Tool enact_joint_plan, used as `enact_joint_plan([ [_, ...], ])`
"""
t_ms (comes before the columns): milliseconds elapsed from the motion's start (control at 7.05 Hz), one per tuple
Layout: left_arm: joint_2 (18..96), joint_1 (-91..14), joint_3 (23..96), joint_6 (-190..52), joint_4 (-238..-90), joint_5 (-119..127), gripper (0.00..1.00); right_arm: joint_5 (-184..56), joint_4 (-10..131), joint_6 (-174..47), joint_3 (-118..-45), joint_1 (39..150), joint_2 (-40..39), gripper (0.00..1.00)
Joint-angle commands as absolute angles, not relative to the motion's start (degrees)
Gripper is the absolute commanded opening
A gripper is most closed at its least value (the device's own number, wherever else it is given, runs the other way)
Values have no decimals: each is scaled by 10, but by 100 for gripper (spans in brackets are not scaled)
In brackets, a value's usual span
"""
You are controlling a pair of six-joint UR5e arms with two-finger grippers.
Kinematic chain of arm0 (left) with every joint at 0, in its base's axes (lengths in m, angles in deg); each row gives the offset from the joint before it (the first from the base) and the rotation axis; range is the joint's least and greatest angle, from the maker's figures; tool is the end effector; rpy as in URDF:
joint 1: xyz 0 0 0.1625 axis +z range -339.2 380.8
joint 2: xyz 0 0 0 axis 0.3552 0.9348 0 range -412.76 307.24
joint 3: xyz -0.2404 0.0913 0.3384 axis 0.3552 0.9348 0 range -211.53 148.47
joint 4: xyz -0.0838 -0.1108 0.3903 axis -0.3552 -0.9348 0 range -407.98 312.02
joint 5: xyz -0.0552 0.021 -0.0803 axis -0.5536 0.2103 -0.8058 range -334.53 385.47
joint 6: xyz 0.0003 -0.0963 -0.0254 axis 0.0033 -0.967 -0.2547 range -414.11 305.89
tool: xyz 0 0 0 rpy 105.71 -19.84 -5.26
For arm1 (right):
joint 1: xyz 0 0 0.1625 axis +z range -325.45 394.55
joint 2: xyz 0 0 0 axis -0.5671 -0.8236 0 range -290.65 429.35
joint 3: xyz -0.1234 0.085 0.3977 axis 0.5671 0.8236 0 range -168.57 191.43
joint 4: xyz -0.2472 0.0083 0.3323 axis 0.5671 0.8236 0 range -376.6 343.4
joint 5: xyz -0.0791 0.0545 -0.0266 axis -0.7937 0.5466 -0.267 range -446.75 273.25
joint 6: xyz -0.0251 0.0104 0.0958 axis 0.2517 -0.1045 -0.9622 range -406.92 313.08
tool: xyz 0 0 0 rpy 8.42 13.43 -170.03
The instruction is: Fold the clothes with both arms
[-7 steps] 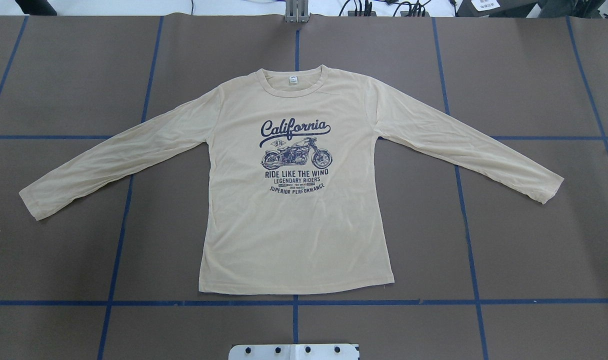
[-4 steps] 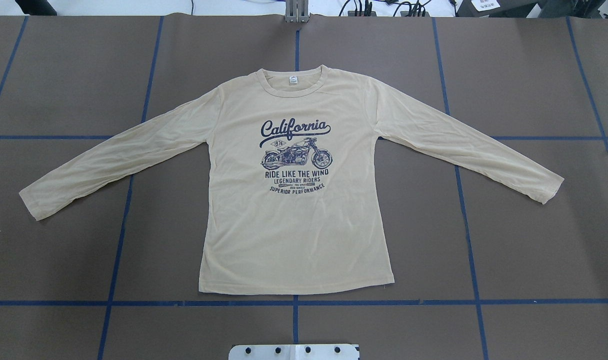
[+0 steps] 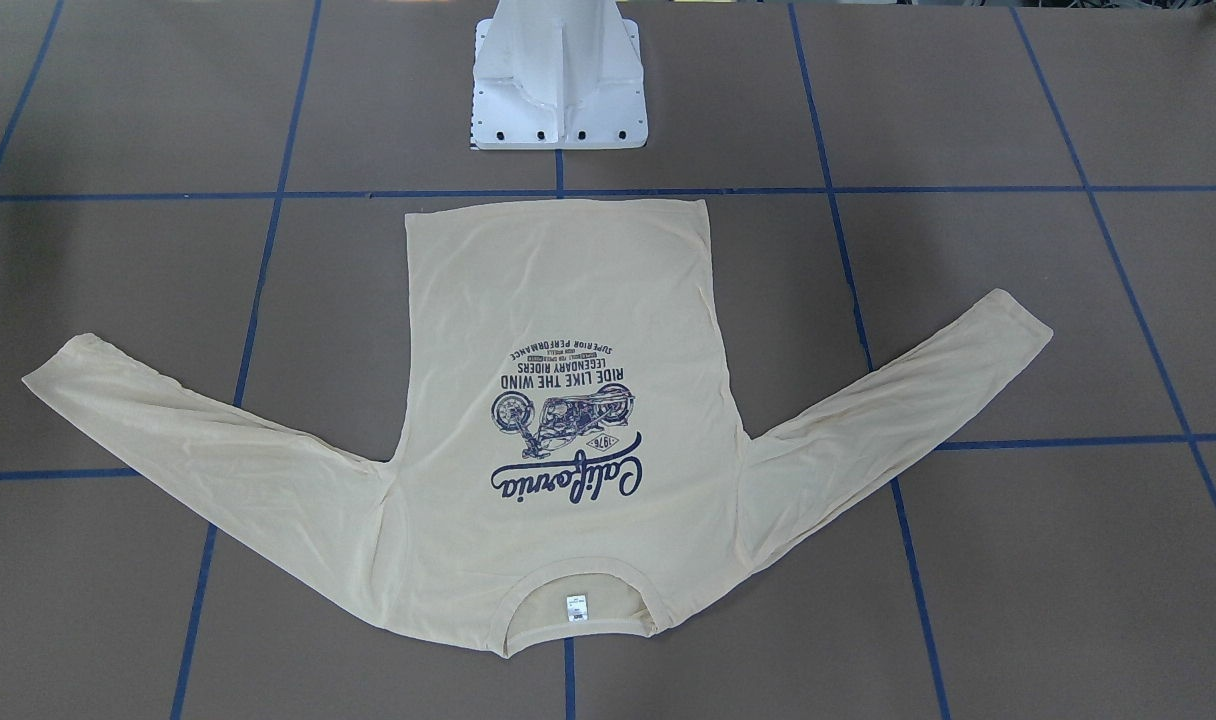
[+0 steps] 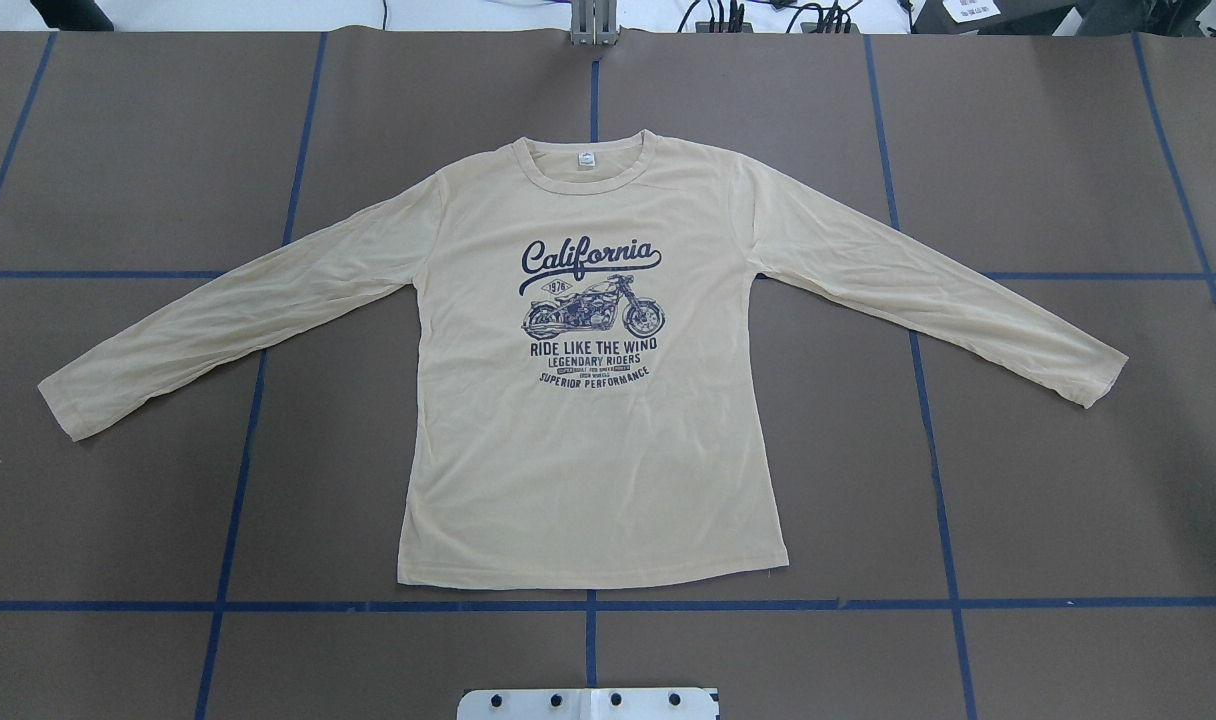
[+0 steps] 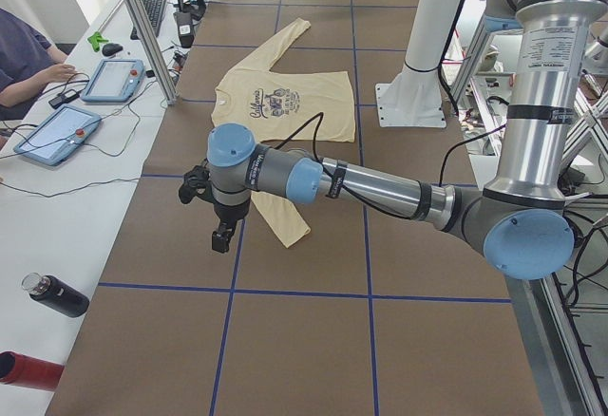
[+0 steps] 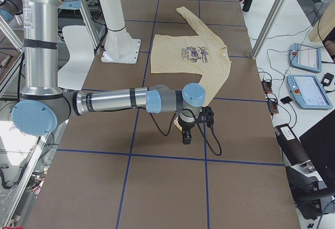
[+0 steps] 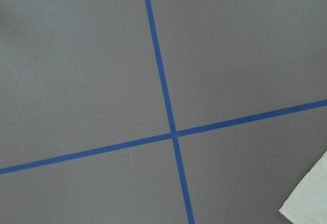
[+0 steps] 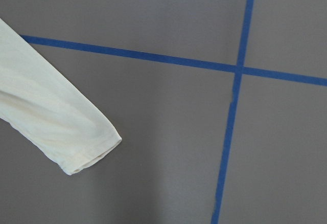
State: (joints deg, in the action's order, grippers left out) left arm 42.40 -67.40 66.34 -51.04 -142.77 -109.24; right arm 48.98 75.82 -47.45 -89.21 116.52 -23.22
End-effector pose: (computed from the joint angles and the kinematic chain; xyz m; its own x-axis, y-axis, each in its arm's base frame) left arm -0.0464 -0.5387 0.5341 0.7010 0.2881 -0.6524 -0.0674 0.9374 0.3415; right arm -0.0050 -0.4793 0.5914 0.6826 -0.1582 0.7135 0.1327 0.9869 0.0918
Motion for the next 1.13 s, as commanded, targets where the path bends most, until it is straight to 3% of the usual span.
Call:
enact_joint_plan([
  [0, 415, -668, 636, -513, -1522, -1115, 100, 502, 677, -487, -861, 1129, -223, 100],
  [567, 415, -666, 596, -558, -1541, -1165, 100, 498, 423, -591, -732, 1045, -225, 99],
  [993, 406, -666, 592, -561, -1592, -1158, 100, 490, 390, -648, -703, 1002, -195, 99],
])
